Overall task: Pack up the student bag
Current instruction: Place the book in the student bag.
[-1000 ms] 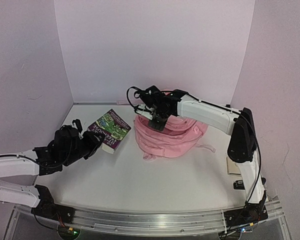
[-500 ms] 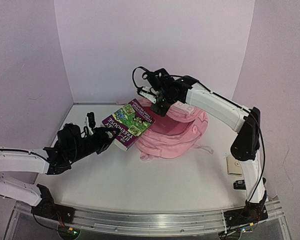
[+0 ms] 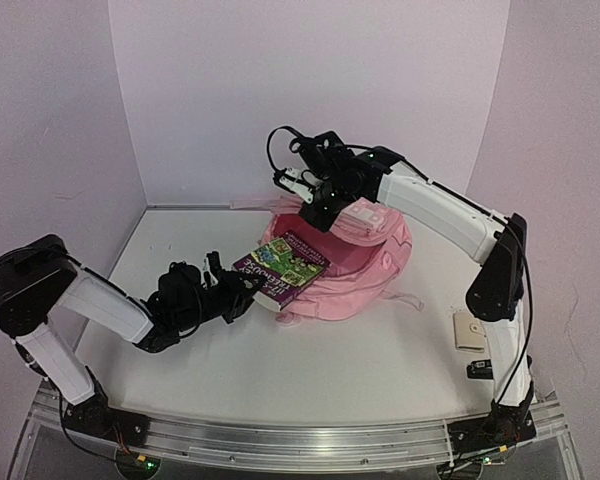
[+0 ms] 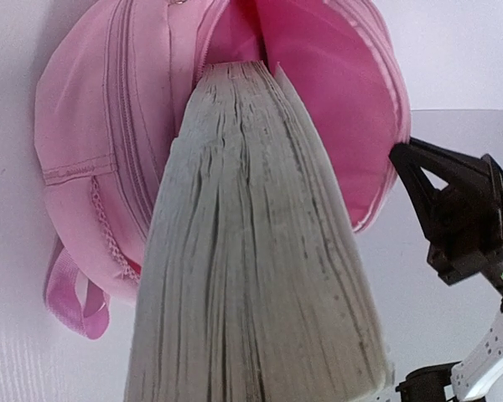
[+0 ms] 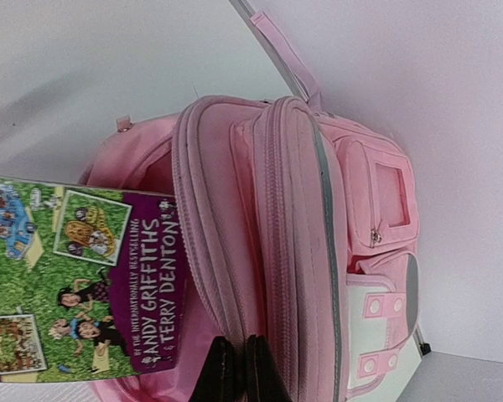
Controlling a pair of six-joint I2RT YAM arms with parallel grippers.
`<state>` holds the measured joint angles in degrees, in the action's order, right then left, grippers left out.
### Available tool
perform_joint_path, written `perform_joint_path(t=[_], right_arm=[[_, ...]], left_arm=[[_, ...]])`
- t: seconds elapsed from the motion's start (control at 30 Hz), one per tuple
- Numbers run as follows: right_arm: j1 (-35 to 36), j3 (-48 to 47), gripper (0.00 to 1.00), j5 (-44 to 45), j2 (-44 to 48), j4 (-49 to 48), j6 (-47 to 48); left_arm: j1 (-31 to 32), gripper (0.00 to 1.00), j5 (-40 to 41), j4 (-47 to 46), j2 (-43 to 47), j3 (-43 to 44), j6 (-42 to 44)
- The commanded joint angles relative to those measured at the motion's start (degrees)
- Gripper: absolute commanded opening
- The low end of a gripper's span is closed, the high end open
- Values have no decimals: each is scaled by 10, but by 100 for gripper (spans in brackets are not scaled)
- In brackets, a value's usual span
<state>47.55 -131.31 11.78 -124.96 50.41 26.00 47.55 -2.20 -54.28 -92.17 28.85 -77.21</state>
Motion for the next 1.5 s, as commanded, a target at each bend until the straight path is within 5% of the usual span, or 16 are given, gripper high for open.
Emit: perform_joint_path(t=[0.0, 0.27, 0.6, 0.83, 1.0, 1.47], right_arm=[[6, 31, 0, -96, 97, -54, -13], [16, 90, 0, -190, 124, -51, -25], [23, 104, 0, -241, 124, -40, -49], [24, 101, 0, -182, 126, -39, -20], [24, 88, 0, -192, 119, -39, -16], [25, 48, 0, -282, 101, -32, -52]], left_arm=[[-12, 0, -9, -162, -74, 80, -96], [-14, 0, -4, -200, -193, 187, -149], [-15, 0, -31, -152, -248, 331, -91], [-12, 0, -50, -236, -203, 257, -79], [-8, 0, -30, -163, -119, 194, -49], [-13, 1, -5, -102, -258, 381, -61]])
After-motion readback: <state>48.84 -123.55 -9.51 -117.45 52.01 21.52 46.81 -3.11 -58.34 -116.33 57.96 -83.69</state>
